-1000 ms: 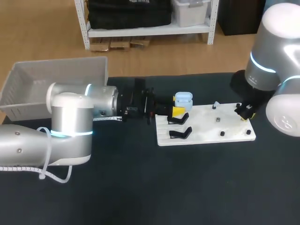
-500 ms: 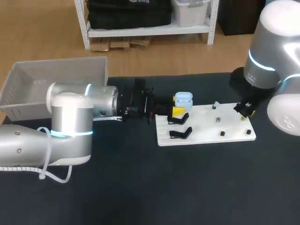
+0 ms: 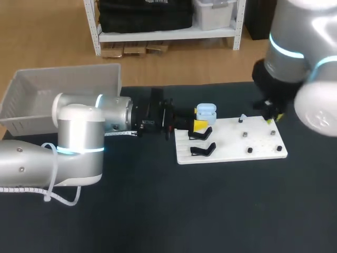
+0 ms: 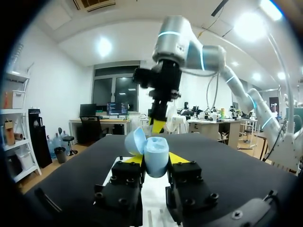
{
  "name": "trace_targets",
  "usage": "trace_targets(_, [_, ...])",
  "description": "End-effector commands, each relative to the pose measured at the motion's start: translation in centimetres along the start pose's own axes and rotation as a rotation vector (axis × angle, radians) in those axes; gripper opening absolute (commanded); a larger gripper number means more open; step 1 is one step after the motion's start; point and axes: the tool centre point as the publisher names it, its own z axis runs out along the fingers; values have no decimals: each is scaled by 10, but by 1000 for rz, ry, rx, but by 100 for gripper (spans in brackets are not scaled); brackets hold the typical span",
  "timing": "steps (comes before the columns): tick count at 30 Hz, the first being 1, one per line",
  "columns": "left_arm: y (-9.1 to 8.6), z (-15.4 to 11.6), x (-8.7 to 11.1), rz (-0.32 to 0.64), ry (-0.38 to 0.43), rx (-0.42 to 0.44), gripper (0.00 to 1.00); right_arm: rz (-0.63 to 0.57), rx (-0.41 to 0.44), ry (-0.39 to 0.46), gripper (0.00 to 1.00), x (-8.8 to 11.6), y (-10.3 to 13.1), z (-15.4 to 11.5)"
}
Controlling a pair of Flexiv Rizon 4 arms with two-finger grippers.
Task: Pick up each earbud case from the left stands, insert the matching earbuds, close the lid, and place the case in the box.
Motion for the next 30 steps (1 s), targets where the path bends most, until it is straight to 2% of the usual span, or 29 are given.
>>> trace_targets(1, [-2,0,1,3,-2,-7,0,28,29,64,0,-1,27,-49])
trace_targets(6, [-2,0,1,3,-2,-7,0,47,33,99,0,-1,57,-65])
trace_targets(12, [-2,0,1,3,-2,-7,0,84,1,124,0,-7,81,-60])
trace_targets(26, [-2,0,1,3,-2,-7,0,87,-14,111,0,-6,85,-60])
trace_targets(27, [-2,0,1,3,-2,-7,0,148,46,122,0,-7,84,-62])
trace_targets(28, [-2,0,1,3,-2,-7,0,207,58,109,0,-9,84,-65])
trace_targets(30, [-2,0,1,3,-2,-7,0,385,18,121,0,-18,85,-71])
